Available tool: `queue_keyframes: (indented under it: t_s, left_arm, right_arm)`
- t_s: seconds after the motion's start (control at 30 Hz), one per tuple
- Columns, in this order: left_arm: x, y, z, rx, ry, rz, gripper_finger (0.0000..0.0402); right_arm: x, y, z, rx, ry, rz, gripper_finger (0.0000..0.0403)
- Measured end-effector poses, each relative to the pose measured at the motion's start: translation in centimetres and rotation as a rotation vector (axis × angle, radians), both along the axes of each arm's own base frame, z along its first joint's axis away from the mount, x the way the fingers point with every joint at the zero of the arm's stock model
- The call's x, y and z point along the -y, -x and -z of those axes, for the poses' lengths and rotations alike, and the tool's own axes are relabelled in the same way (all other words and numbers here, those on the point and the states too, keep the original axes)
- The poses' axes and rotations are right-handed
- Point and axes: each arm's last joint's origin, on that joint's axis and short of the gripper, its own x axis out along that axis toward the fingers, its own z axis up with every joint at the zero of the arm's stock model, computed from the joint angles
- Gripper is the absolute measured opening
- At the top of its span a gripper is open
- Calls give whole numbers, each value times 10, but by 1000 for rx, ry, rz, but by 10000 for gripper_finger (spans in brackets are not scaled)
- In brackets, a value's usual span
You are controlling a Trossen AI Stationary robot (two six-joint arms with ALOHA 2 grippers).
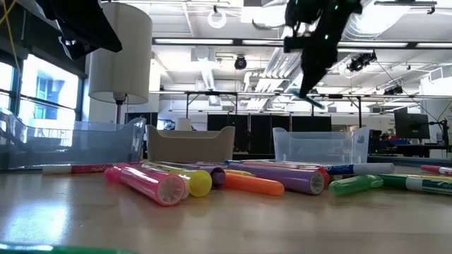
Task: Pick & Place Markers
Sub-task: Put the blue pen into the transparent bin, then put the green highlighter pen into the black bin
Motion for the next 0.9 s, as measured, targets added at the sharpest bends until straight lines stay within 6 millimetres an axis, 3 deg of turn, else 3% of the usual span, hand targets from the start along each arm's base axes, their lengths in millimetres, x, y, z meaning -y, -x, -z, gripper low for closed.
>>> queue_keyframes:
  t_s: [0.2,0.43,0.7,0.9]
  left_arm:
    - [0,0,0,0,0,1,0]
    - [0,0,0,0,0,1,0]
    - [0,0,0,4,-34,8,0]
    - [-2,0,-1,23,-86,-33,4]
  right_arm:
    - [29,-1,25,-65,-92,97,27]
    - [34,-9,45,-122,-156,94,71]
    - [34,-8,48,-130,-172,130,107]
    - [30,-3,44,-133,-208,210,111]
